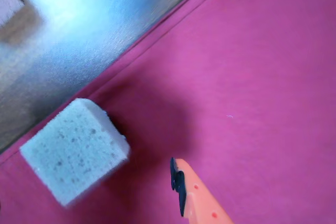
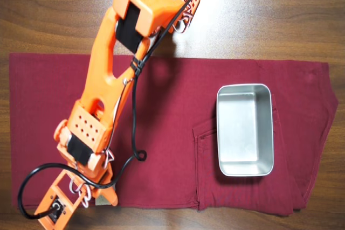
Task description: Grab the cube
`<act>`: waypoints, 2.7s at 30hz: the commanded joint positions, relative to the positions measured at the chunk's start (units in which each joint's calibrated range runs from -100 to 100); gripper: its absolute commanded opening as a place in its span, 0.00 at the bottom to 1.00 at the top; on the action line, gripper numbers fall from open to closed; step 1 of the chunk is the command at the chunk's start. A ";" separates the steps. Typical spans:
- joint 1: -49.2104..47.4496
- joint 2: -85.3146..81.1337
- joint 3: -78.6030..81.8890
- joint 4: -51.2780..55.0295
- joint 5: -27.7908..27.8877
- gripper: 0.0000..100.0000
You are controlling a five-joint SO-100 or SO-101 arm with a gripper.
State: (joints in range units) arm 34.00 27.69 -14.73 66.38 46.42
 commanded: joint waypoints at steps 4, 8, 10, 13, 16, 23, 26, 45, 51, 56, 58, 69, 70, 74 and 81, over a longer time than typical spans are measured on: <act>-4.15 5.55 -8.53 -5.76 -1.03 0.41; -4.44 9.19 -12.08 -5.94 -0.49 0.40; -4.44 10.17 -12.08 -6.22 -0.44 0.33; -4.92 11.68 -12.17 -6.22 -1.07 0.03; -5.40 12.48 -12.35 -6.96 -1.51 0.00; -12.21 -7.94 -12.44 9.73 -0.88 0.00; -20.27 -19.21 -12.44 23.66 -0.59 0.00; -73.06 -22.50 13.87 16.56 -8.45 0.00; -73.63 -26.67 17.42 20.89 -8.89 0.00; -72.77 -27.47 18.87 20.71 -9.08 0.01; -72.58 -27.82 18.87 20.98 -9.08 0.16; -67.59 -37.06 18.51 12.87 -6.89 0.03; -65.38 -39.19 19.15 7.89 -5.96 0.00; -53.86 -60.49 45.82 -19.13 -0.78 0.00; -34.67 -100.17 96.34 -13.41 3.03 0.00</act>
State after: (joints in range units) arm -6.18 -62.24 72.47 47.51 49.16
